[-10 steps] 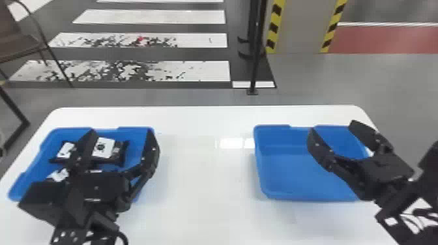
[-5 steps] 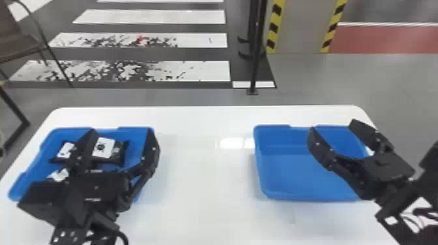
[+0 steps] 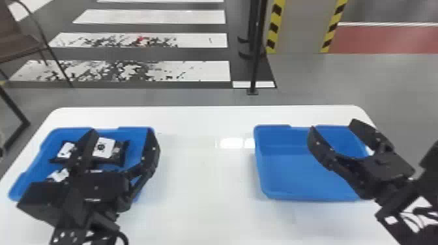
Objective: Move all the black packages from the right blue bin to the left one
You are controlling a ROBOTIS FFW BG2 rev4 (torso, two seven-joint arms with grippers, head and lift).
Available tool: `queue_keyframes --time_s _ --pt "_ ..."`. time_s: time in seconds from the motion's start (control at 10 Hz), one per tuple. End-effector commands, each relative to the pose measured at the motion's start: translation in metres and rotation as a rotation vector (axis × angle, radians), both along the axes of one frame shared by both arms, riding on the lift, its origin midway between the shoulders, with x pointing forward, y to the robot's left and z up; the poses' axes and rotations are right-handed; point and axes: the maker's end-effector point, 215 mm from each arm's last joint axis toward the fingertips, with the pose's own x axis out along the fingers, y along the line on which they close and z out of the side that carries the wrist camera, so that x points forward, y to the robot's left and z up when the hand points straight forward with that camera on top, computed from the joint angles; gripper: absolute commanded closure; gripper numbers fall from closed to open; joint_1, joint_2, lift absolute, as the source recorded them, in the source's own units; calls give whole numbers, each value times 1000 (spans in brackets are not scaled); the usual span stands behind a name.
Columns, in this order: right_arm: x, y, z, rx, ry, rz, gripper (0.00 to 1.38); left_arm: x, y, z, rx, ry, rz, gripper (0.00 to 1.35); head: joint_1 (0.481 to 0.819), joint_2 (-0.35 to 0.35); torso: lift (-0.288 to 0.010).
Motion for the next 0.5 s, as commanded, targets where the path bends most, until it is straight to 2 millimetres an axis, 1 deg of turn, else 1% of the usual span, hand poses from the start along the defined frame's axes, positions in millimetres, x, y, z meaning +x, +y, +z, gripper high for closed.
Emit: queue_keyframes --time_s 0.0,0.4 --pt "0 0 0 0 0 0 157 0 0 1 -1 -3 -1 58 695 1 -154" --pt "0 0 3 0 -7 0 159 0 -3 1 -6 -2 -7 67 695 0 -154"
